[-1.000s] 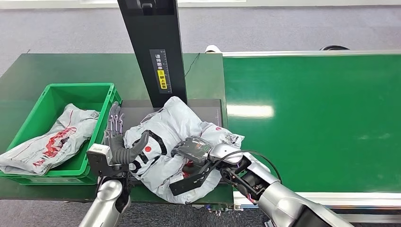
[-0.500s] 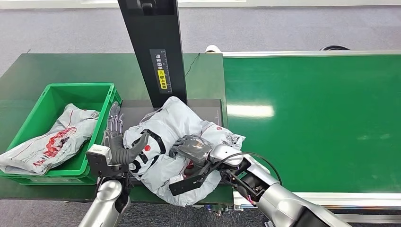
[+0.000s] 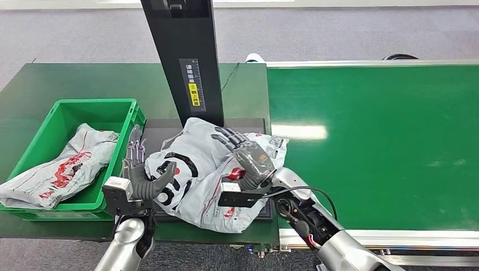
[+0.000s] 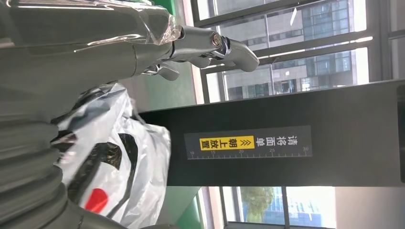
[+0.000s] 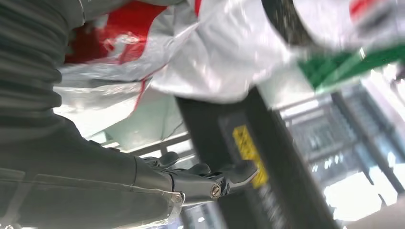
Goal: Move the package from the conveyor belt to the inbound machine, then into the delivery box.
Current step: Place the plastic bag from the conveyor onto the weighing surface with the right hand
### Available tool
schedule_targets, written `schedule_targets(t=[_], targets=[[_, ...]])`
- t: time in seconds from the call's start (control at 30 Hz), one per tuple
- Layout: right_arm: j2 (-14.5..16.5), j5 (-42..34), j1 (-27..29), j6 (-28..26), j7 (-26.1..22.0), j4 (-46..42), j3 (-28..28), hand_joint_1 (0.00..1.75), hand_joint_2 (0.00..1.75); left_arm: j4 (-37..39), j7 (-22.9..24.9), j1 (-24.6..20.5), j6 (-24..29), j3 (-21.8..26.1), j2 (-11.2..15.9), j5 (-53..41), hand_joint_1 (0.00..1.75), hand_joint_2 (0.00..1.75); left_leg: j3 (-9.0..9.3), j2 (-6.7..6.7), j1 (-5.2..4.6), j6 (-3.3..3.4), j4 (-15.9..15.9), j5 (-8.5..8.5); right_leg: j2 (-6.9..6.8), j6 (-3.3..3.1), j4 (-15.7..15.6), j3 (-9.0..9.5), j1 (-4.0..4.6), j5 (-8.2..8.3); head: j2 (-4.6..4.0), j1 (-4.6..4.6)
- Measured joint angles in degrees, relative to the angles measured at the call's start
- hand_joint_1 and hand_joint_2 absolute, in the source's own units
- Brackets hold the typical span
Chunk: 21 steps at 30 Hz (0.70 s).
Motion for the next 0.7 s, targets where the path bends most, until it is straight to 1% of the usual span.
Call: schedule_targets(t=[0.1,0.27,0.7], targets=[[-0.8,-0.5,1.3,0.0,-0.4,-2.7,-3.0,0.0,1.75,0.0,0.0,0.0,-0.1,0.0,0.0,0.0,0.0,1.75,0.0,0.01,0.0,0.0,0.0,0.0,0.0,0.0,0.0,-0.01,0.0,0.0,0.0,0.01],[-1.5,-0.6,2.5,0.0,-0.6,-5.1,-5.1,0.0,1.75,0.0,0.0,0.0,-0.1,-0.1,0.0,0.0,0.0,1.75,0.0,0.01,0.0,0.0,0.0,0.0,0.0,0.0,0.0,-0.02,0.01,0.0,0.0,0.0],[-2.1,-0.6,3.2,0.0,-0.6,-6.8,-6.3,0.0,1.75,0.0,0.0,0.0,-0.1,-0.6,0.0,0.0,0.0,1.75,-0.02,0.01,0.0,0.0,0.0,0.0,0.0,0.0,0.0,-0.03,0.0,0.0,0.0,0.0]])
